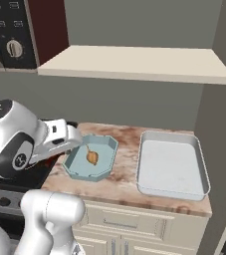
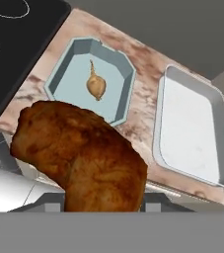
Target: Place one onion and one chicken drumstick in each tupperware on the nearby counter, to pack two identical lunches.
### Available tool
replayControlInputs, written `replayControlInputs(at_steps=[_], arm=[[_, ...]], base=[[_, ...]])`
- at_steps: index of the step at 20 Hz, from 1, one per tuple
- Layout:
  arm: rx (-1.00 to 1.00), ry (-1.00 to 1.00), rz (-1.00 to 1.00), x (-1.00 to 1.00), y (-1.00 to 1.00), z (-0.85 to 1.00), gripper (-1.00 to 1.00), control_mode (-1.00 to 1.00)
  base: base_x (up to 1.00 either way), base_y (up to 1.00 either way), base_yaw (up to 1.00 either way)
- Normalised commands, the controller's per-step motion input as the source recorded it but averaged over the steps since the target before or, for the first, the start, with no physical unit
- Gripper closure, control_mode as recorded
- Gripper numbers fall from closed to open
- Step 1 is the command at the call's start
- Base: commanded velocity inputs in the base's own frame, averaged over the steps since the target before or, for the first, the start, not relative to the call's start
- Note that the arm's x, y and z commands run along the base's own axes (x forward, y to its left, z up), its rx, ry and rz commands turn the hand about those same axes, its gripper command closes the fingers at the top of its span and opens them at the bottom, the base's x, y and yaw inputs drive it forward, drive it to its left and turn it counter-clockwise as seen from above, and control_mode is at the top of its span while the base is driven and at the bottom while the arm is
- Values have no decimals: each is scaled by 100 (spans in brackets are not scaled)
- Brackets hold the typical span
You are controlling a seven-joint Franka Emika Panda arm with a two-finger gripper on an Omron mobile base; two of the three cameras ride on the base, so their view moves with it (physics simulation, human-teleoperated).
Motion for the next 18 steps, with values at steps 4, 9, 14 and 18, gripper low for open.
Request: replayControlInputs(at_steps=[4, 9, 14, 18], arm=[[0, 17, 0, 36, 1, -67, 100, -100], [0, 11, 0, 50, 25, -43, 100, -100], [1, 11, 2, 55, 25, -28, 100, -100], [1, 7, 2, 62, 0, -32, 100, -100]], base=[[0, 0, 0], [0, 0, 0], [0, 0, 0], [0, 0, 0]])
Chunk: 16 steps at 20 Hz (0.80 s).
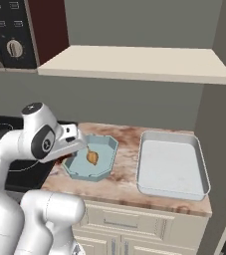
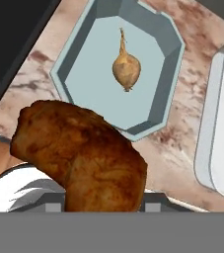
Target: Place one onion and one chicken drumstick in each tupperware on the nearby counter, to pack two identical lunches.
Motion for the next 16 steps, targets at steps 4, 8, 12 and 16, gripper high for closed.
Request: replayControlInputs(at_steps=[4, 8, 12, 16], arm=[[0, 10, 2, 66, 0, -36, 100, -100], [0, 10, 2, 60, 0, -38, 100, -100], [0, 4, 1, 49, 0, -44, 100, -100], [0, 0, 1, 43, 0, -50, 100, -100]], base=[[0, 0, 0], [0, 0, 0], [0, 0, 0], [0, 0, 0]])
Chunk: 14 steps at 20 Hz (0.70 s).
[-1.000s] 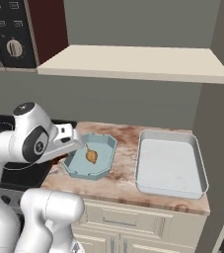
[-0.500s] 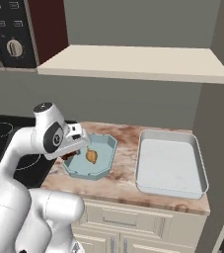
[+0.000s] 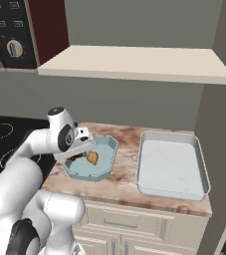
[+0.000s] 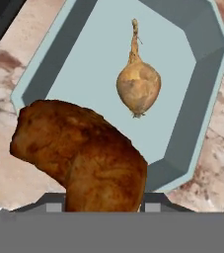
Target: Place one onion and one chicken drumstick in each tupperware on the nearby counter, to pack two identical lunches.
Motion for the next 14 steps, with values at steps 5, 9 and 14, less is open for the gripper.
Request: replayControlInputs(at_steps=[5, 9, 14], arm=[[0, 0, 1, 39, 0, -44, 100, -100], [0, 0, 1, 39, 0, -37, 100, -100], [0, 0, 1, 44, 0, -29, 100, -100]], base=[[0, 0, 0], [0, 0, 0], [0, 0, 0]])
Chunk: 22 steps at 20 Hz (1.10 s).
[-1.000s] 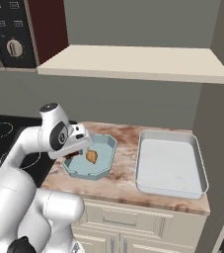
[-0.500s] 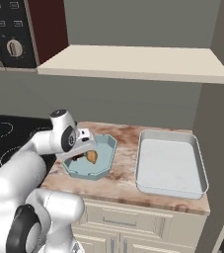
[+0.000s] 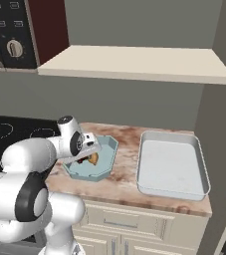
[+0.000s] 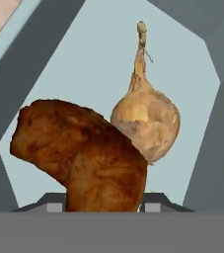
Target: Place one onion and one chicken drumstick in each tupperware on the nearby counter, to pack two identical lunches.
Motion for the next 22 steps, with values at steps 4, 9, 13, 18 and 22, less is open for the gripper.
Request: replayControlInputs(at_steps=[4, 9, 13, 18, 22], arm=[[0, 0, 1, 45, 0, -23, -100, -100], [0, 0, 0, 39, 0, -15, -100, -100], [0, 0, 0, -4, 0, 0, -100, -100], [0, 0, -1, -87, -13, 27, -100, -100], [0, -3, -1, -100, -15, 60, -100, -100]], base=[[0, 0, 0], [0, 0, 0], [0, 0, 0], [0, 0, 0], [0, 0, 0]])
